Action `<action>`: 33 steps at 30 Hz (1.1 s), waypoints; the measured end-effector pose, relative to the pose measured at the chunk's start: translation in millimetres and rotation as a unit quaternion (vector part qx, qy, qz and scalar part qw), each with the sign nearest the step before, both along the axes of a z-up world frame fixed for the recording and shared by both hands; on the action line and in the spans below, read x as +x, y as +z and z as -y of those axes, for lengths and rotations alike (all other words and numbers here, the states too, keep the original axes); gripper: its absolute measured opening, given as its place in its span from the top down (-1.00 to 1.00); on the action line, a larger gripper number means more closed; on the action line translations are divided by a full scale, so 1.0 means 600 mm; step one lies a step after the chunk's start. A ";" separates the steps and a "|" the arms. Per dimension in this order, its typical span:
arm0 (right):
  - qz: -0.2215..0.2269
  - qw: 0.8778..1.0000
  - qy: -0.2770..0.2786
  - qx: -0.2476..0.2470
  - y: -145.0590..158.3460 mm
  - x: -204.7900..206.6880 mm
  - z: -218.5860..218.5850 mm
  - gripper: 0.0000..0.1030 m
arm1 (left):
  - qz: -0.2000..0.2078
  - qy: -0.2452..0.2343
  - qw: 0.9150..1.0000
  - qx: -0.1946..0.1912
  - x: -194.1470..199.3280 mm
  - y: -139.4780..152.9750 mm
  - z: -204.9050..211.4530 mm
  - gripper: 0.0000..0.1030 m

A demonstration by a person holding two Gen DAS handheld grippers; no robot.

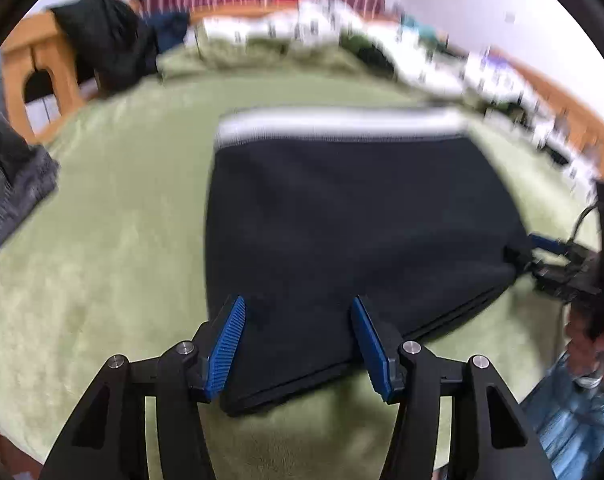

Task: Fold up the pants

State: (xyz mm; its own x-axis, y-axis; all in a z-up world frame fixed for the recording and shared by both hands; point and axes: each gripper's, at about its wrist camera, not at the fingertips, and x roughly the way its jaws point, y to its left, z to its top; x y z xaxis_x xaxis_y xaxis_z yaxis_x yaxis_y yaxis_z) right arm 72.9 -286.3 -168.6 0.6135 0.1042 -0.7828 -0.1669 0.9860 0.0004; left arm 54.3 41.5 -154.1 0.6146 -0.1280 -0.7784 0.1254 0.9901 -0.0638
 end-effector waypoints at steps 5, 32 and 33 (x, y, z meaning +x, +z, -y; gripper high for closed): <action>0.019 0.999 -0.006 0.030 0.040 0.009 0.024 -0.48 | -0.008 -0.002 1.000 -0.028 0.004 0.016 -0.020 -0.04; 0.069 0.979 -0.011 0.192 0.103 0.147 0.050 0.83 | 0.010 0.019 0.999 -0.033 0.144 0.073 -0.036 -0.04; 0.074 0.980 -0.007 0.184 0.105 0.144 0.046 0.83 | 0.008 0.017 0.999 -0.036 0.149 0.072 -0.038 -0.04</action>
